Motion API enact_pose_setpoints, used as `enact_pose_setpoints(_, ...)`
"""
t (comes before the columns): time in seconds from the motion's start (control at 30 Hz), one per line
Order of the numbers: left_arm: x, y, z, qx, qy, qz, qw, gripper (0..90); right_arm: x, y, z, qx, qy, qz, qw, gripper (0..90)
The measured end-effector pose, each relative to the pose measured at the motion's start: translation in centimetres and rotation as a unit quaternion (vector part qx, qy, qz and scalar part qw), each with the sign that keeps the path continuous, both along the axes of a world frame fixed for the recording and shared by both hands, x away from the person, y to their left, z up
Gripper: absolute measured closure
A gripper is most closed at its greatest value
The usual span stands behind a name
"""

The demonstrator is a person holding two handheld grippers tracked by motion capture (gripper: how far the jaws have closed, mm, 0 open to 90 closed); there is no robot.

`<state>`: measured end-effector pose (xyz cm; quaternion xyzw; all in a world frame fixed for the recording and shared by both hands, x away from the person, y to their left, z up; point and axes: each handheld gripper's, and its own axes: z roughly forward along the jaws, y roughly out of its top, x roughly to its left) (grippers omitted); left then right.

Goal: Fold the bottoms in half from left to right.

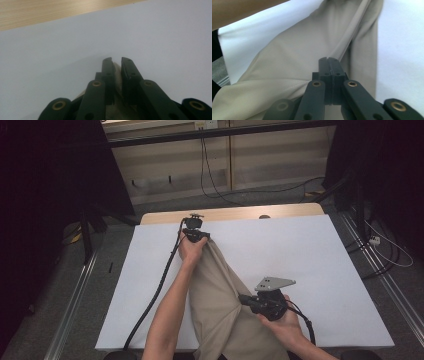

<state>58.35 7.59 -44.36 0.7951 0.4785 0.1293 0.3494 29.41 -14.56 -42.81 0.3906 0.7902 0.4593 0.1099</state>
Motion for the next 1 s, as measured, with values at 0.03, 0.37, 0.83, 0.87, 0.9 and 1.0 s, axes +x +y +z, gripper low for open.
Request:
enact_pose_setpoints(0.03, 0.1, -0.2, -0.2, -0.008, 0.000, 0.004, 1.0000, 75.6, 0.1, -0.2, -0.1, -0.004, 0.003, -0.001, 1.0000, 90.0)
enact_pose_setpoints(0.37, 0.1, -0.9, -0.5, -0.003, -0.004, -0.007, 1.0000, 61.7, 0.5, -1.8, -1.7, -0.047, 0.026, -0.017, 0.9984, 90.0)
enact_pose_setpoints(0.83, -3.7, 0.9, 2.4, -0.039, -0.058, -0.024, 0.9973, 20.2, 1.3, -3.2, -1.6, -0.048, 0.032, -0.040, 0.9975, 85.4)
enact_pose_setpoints(0.87, -3.7, 0.9, 2.4, -0.039, -0.058, -0.024, 0.9973, 20.0, 1.3, -3.2, -1.6, -0.048, 0.032, -0.040, 0.9975, 85.4)
enact_pose_setpoints(0.9, -4.6, 1.2, 2.6, -0.044, -0.063, -0.028, 0.9967, 20.0, 1.1, -3.2, -1.5, -0.050, 0.031, -0.045, 0.9973, 75.5)
enact_pose_setpoints(1.0, -8.6, 3.1, 2.7, -0.033, -0.074, -0.047, 0.9956, 20.0, 0.2, -3.0, -0.3, -0.051, -0.001, -0.040, 0.9979, 70.4)
